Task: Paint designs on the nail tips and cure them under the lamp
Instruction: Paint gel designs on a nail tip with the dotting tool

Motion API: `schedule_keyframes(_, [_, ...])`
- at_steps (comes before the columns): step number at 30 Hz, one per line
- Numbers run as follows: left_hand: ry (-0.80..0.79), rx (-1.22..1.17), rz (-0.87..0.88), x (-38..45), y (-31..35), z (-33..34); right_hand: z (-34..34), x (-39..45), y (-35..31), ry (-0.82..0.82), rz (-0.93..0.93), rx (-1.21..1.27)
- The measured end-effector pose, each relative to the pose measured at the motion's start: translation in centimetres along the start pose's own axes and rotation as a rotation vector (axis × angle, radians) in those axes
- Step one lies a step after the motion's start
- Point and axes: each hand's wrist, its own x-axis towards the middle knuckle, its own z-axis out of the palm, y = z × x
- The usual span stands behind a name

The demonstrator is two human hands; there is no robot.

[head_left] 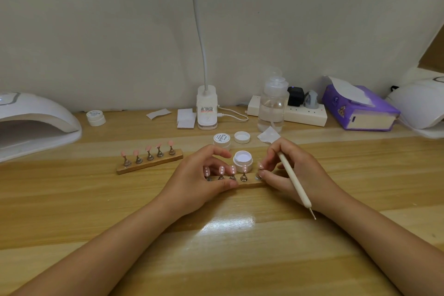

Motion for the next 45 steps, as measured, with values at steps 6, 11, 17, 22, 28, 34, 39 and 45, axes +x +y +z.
schedule_keyframes(6, [0.007,0.007,0.007,0.0,-0.1,0.0,0.1,0.0,-0.1,-0.007,0.006,-0.006])
schedule_keyframes(11, [0.009,0.003,0.024,0.0,-0.1,0.0,0.0,0.2,0.1,0.049,0.022,-0.006])
schedule_keyframes(17, [0.031,0.044,0.061,-0.2,0.1,0.1,0.4,0.3,-0.3,0.169,0.009,0.079])
schedule_keyframes(22, [0.165,0.233,0.259,-0.5,0.8,0.2,1.6,0.1,-2.0,0.204,-0.062,0.126])
schedule_keyframes(28, [0.208,0.351,0.458,-0.6,0.8,0.4,2.7,-0.2,-3.0,0.187,-0.058,0.254])
schedule_keyframes(34, [0.238,0.291,0.453,-0.5,0.9,0.5,3.0,-0.4,-3.2,0.164,-0.07,0.293])
schedule_keyframes(39, [0.25,0.293,0.434,-0.6,0.8,0.5,3.2,-0.4,-3.1,0.184,-0.066,0.291])
schedule_keyframes(45, [0.272,0.257,0.409,-0.7,1.1,0.5,3.1,-0.4,-3.3,0.166,-0.098,0.306])
